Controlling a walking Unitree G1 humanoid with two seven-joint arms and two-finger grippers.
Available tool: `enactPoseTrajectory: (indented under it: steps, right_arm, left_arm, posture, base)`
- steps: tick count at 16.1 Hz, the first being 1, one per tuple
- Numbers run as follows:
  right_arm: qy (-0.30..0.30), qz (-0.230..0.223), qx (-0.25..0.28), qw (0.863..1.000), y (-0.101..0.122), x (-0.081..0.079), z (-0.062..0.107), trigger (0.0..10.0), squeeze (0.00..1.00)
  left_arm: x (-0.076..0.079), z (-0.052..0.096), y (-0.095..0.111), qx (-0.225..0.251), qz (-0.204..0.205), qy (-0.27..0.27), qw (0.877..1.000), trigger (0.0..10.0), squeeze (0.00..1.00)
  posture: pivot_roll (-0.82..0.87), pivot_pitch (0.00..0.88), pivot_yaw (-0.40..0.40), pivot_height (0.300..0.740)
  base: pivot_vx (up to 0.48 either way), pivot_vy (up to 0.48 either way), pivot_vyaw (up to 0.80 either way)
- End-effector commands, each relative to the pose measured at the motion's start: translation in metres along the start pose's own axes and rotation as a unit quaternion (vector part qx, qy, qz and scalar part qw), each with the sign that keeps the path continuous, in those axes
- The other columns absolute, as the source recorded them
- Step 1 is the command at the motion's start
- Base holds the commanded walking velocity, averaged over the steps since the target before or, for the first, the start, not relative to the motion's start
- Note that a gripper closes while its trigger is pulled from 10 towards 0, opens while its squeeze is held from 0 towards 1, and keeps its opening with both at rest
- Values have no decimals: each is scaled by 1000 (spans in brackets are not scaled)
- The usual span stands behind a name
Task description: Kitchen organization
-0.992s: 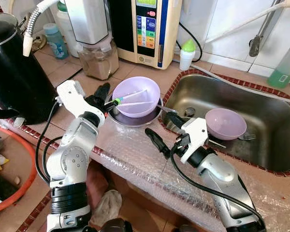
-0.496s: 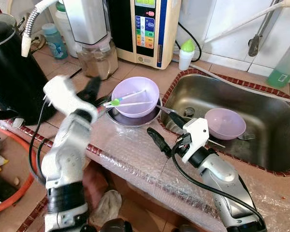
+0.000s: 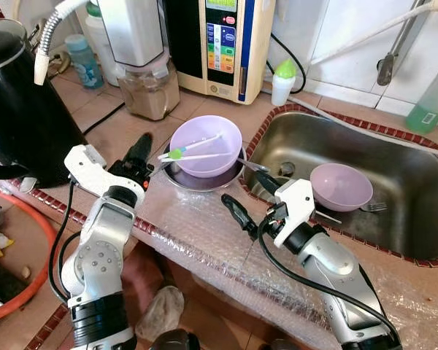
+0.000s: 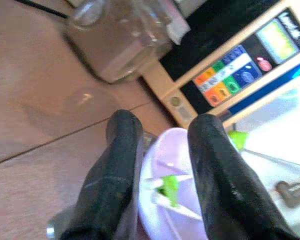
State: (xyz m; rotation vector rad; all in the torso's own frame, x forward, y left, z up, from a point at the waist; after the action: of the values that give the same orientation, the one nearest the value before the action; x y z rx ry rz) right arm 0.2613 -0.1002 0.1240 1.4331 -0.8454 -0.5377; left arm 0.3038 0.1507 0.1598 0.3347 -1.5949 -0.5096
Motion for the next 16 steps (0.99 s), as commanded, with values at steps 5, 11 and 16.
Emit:
enactPoseTrajectory:
  steps: [5, 11, 16]
  right_arm:
    - [5, 4, -1, 1000, -1, -4, 2, 10000, 0]
    - [6, 6, 0, 1000, -1, -4, 1, 10000, 0]
    - [9, 7, -3, 1000, -2, -5, 3, 10000, 0]
  left_arm:
    - [-8, 5, -26, -58, 23, 15, 998, 10000, 1000]
    - [-18, -7, -35, -73, 26, 27, 997, 10000, 1000]
    - [-19, -17, -31, -59, 29, 24, 998, 2078, 0]
  posture:
    - [-37, 18, 69, 740]
    - [-42, 13, 70, 740]
    - [-51, 10, 69, 740]
  base:
    - [0, 0, 0]
    - [0, 0, 0]
    - [0, 0, 0]
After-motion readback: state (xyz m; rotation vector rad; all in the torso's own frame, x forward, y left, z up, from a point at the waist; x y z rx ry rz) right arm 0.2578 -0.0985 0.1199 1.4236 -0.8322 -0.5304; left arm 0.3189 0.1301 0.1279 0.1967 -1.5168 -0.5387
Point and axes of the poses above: a point about 5 cm out from each wrist's last joint towards the gripper, its own z axis pointing back from the gripper into the wrist, its own y axis along the axis of the wrist's last joint, x = y × z, the point moved 1 cm from there along -z, pointing out of the wrist towards the gripper, and after that the axes turned 9 degrees about z, right-handed, at the moved point
